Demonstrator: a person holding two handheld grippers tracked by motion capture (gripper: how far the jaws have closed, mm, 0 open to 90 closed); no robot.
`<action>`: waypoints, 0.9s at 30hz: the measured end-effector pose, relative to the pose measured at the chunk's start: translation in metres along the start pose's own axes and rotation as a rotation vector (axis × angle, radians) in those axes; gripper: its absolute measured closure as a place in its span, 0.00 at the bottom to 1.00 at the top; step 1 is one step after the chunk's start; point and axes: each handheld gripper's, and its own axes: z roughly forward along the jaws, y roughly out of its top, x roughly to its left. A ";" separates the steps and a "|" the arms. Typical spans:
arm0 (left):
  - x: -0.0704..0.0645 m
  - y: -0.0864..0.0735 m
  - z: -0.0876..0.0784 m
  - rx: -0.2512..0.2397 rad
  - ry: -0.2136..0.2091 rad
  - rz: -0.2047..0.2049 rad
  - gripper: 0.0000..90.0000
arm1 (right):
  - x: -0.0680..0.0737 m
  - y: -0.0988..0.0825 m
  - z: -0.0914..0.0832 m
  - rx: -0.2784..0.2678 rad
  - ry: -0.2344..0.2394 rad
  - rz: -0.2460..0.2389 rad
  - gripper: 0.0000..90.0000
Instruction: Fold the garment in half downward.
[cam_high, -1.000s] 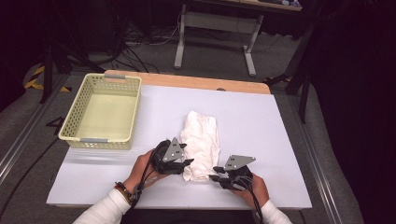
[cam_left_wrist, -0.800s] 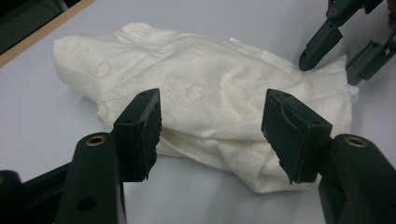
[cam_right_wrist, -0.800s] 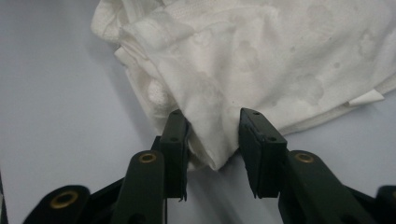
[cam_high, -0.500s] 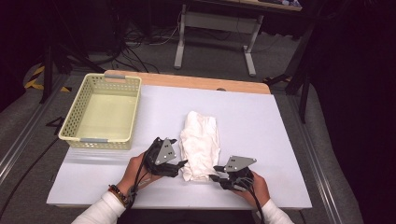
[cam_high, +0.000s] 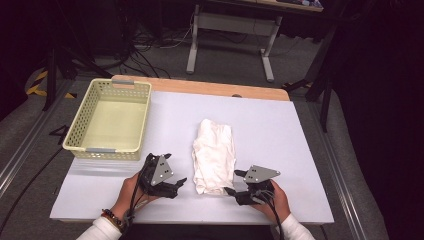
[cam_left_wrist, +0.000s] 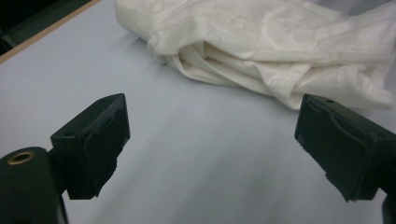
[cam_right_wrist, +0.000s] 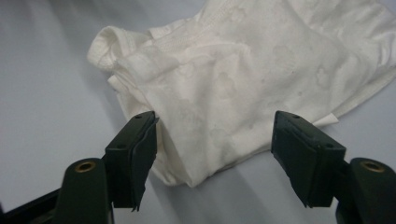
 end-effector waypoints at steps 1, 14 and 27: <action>0.000 -0.001 0.001 0.002 -0.007 -0.008 0.12 | 0.001 0.000 0.001 -0.004 0.001 -0.004 0.34; 0.005 0.004 0.015 0.024 0.022 -0.031 0.14 | 0.005 -0.002 0.007 0.095 0.019 -0.036 0.29; 0.009 0.022 0.024 -0.012 -0.034 -0.095 0.14 | -0.003 -0.007 0.008 0.110 0.010 0.068 0.49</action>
